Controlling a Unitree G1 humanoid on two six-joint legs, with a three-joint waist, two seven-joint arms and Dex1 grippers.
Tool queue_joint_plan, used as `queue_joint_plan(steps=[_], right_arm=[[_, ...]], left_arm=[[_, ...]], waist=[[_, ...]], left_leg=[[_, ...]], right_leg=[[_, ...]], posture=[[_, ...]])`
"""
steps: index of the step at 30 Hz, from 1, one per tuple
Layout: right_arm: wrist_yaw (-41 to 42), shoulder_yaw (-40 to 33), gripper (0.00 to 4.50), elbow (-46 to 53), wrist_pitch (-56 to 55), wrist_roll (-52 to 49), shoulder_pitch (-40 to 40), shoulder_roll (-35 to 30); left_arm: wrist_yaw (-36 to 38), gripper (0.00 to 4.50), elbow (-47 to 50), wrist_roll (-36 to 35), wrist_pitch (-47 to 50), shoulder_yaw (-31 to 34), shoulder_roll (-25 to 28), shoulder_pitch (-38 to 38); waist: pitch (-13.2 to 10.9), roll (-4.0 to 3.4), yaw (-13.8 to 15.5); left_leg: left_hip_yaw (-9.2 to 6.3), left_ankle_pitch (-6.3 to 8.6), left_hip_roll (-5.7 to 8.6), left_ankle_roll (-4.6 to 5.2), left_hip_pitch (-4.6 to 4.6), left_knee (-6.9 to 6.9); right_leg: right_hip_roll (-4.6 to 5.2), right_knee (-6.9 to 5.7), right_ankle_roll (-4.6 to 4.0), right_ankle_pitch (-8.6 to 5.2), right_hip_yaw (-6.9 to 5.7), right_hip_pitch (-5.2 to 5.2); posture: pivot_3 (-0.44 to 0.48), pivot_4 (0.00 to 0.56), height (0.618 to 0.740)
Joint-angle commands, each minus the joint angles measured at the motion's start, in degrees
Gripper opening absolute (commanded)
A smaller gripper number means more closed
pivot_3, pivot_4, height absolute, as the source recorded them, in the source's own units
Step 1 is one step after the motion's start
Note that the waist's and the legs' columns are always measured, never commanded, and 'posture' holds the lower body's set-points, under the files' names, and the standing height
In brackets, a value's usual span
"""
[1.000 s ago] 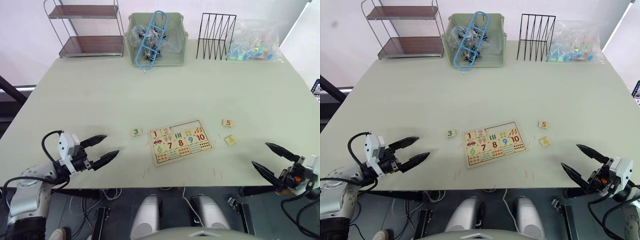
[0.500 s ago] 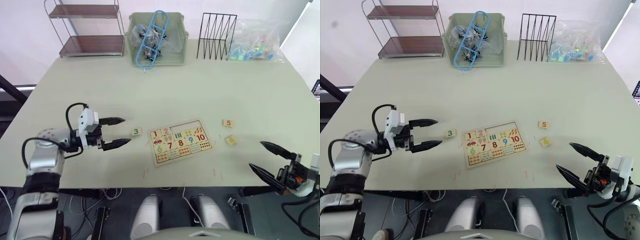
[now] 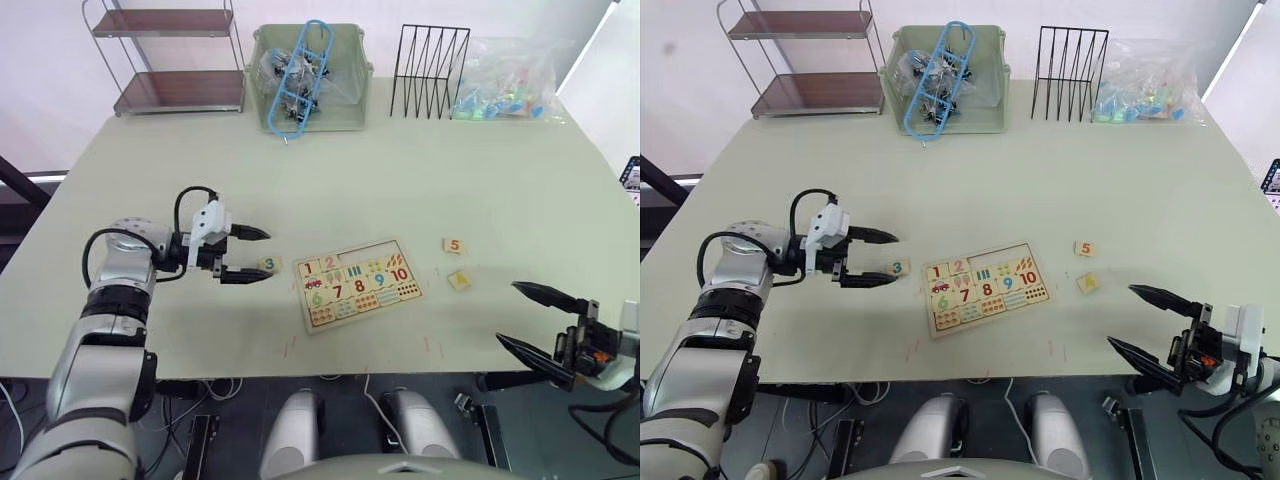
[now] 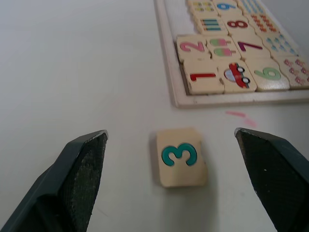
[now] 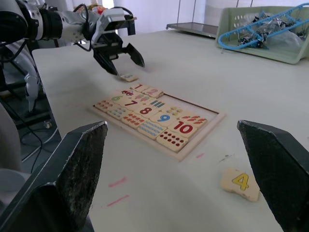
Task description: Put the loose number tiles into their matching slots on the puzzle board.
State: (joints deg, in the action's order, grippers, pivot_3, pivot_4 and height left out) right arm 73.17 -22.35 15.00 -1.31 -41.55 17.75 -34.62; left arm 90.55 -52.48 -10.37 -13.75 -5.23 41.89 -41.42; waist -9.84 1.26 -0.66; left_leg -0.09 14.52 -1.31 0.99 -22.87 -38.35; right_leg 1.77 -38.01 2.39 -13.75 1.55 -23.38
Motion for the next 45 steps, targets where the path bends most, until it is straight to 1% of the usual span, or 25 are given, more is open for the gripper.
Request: queue_joint_plan(steps=[1,15,16,17,18,19,20,23,24,32,35,40,43,45], right_arm=[[-0.5,-0.4,4.5,2.7,0.2,-0.8,-0.3,-0.6],[-1.1,-0.3,4.5,2.1,0.0,-0.3,-2.1,-0.2],[-1.3,-0.3,4.5,2.1,0.0,-0.3,-2.2,-0.1],[-1.3,-0.3,4.5,2.1,-0.1,-0.2,-2.3,-0.1],[-1.4,-0.3,4.5,2.1,-0.1,-0.1,-2.4,-0.1],[-1.4,-0.3,4.5,2.1,-0.1,-0.1,-2.4,-0.1],[-1.5,-0.2,4.5,2.1,-0.1,-0.1,-2.5,-0.1],[-1.5,-0.1,4.5,1.5,-0.3,0.3,-3.1,0.0],[-1.5,-0.1,4.5,1.3,-0.4,0.5,-3.3,0.1],[-1.2,0.1,4.5,0.6,-1.1,0.7,-3.1,0.7],[-1.0,0.1,4.5,0.2,-1.3,0.6,-3.0,0.8],[-1.1,0.6,4.5,-0.3,-1.4,0.7,-3.3,1.2],[-1.0,1.0,4.5,-0.8,-1.6,0.9,-3.5,1.5],[-0.9,1.2,4.5,-1.6,-1.9,1.1,-3.8,1.8]], left_arm=[[1.9,4.47,-1.1,-0.5,-1.6,-0.5,0.3,-1.2],[1.9,4.47,-3.0,0.4,-2.8,-0.6,-0.5,0.3],[1.8,3.96,-2.9,0.7,-2.8,-0.6,-0.6,0.3],[1.6,3.8,-3.0,0.9,-2.7,-0.6,-0.7,0.4],[1.5,3.25,-3.0,1.1,-2.7,-0.6,-0.7,0.4],[1.5,2.99,-3.0,1.2,-2.8,-0.6,-0.7,0.4],[1.6,2.41,-3.1,1.4,-2.9,-0.6,-0.6,0.4],[1.3,1.03,-3.4,2.0,-3.4,-0.7,-0.5,0.4],[1.3,0.92,-3.4,2.1,-3.5,-0.6,-0.4,0.6],[1.9,0.92,-0.7,1.5,-3.0,0.3,0.2,1.5],[1.9,0.92,4.6,-1.9,3.4,1.8,0.4,1.8],[1.9,0.92,15.9,-6.8,15.0,1.9,2.6,2.8],[1.9,0.92,24.9,-9.1,23.0,1.6,4.6,3.8],[0.5,0.92,30.8,-9.8,27.3,1.2,4.9,3.5]], waist=[[0.0,0.0,0.0],[0.0,0.01,0.1],[0.0,0.0,0.1],[0.0,0.01,0.1],[0.0,0.01,0.1],[0.0,0.01,0.1],[0.0,0.01,0.1],[0.0,0.01,0.1],[0.0,0.0,0.1],[0.0,0.0,0.0],[0.0,0.0,0.0],[0.0,0.01,0.0],[0.0,0.01,0.0],[0.0,0.0,0.1]], left_leg=[[0.0,0.0,0.0,0.0,0.0,0.0],[-0.02,0.0,0.01,0.0,-0.01,-0.01],[-0.02,0.0,0.01,0.0,-0.01,-0.02],[-0.02,0.0,0.01,0.0,-0.01,-0.02],[-0.02,0.0,0.01,0.0,-0.01,-0.02],[-0.02,0.0,0.01,0.0,-0.01,-0.02],[-0.02,0.0,0.01,0.0,-0.01,-0.02],[-0.02,0.0,0.01,0.0,-0.01,-0.02],[-0.02,0.0,0.01,0.0,-0.01,-0.02],[-0.02,0.0,0.0,0.0,0.0,-0.02],[-0.02,0.0,0.0,0.0,0.0,-0.02],[-0.11,0.0,-0.01,0.0,-0.02,-0.02],[-0.18,0.0,-0.01,0.0,-0.01,-0.02],[-0.18,0.0,-0.01,0.0,-0.02,-0.02]], right_leg=[[0.0,0.0,0.0,0.0,0.0,0.0],[0.01,-0.01,0.0,0.0,-0.01,0.0],[0.01,-0.02,0.0,0.0,-0.01,0.0],[0.01,-0.02,0.0,0.0,-0.01,0.0],[0.01,-0.01,0.0,0.0,-0.02,0.0],[0.01,-0.01,0.0,0.0,-0.01,0.0],[0.01,-0.01,0.0,0.0,-0.01,0.0],[0.01,-0.02,0.0,0.0,-0.01,0.0],[0.01,-0.02,0.0,0.0,-0.01,0.0],[0.0,-0.04,0.0,0.0,-0.01,0.0],[0.01,-0.04,0.0,0.0,-0.01,0.0],[0.01,-0.04,0.0,0.0,-0.02,0.0],[0.01,-0.04,0.0,0.0,-0.01,0.0],[0.01,-0.04,0.0,0.0,-0.01,0.0]], posture=[[0.0,0.15,0.739],[0.0,0.15,0.739],[0.0,0.15,0.739],[0.0,0.15,0.739],[0.0,0.15,0.739],[0.0,0.15,0.739],[0.0,0.15,0.739],[0.0,0.15,0.739],[0.0,0.15,0.739],[0.0,0.15,0.739],[0.0,0.15,0.739],[0.0,0.15,0.739],[0.0,0.15,0.739],[0.0,0.15,0.739]])
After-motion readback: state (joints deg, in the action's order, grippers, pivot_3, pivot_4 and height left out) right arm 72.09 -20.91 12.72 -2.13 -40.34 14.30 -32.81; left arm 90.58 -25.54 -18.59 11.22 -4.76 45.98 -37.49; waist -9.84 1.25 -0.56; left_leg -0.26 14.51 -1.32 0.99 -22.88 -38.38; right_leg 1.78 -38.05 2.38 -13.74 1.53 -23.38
